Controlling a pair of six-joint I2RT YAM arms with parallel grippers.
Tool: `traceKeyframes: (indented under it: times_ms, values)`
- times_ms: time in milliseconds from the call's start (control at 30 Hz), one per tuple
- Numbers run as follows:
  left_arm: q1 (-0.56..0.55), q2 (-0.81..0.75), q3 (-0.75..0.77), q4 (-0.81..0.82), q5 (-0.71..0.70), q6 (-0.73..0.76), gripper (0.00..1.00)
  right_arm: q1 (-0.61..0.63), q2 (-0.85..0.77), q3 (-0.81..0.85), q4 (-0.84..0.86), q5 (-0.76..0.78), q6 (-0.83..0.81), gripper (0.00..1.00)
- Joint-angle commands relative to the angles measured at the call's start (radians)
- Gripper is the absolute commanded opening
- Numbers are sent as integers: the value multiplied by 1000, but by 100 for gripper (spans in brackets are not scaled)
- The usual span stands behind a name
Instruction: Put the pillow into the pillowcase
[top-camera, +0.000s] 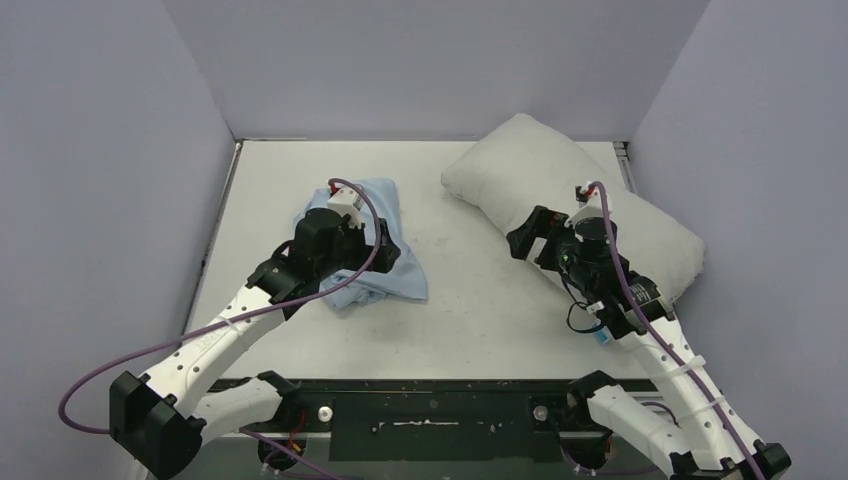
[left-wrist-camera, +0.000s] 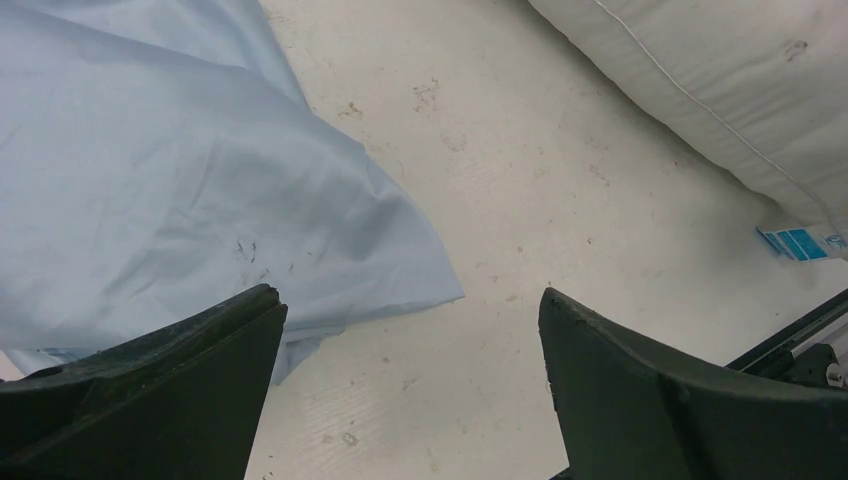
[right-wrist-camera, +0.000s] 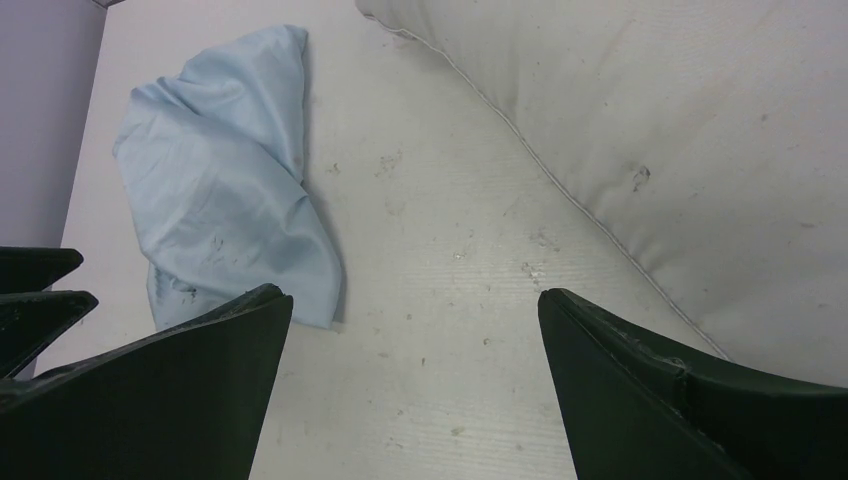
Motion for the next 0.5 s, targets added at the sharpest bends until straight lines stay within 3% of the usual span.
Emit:
traceKeyframes:
  times_ms: [0,167,467]
  values:
    - [2,2,8,10,5,-4,96,7,-24,-4,28,20,3,100]
    - [1,14,-23,15,-55,-13,96,6,-35,-18,27,28,-5,100]
    - [21,133,-34,-67,-353,-167,97,5,-57,-15,20,5,-26,100]
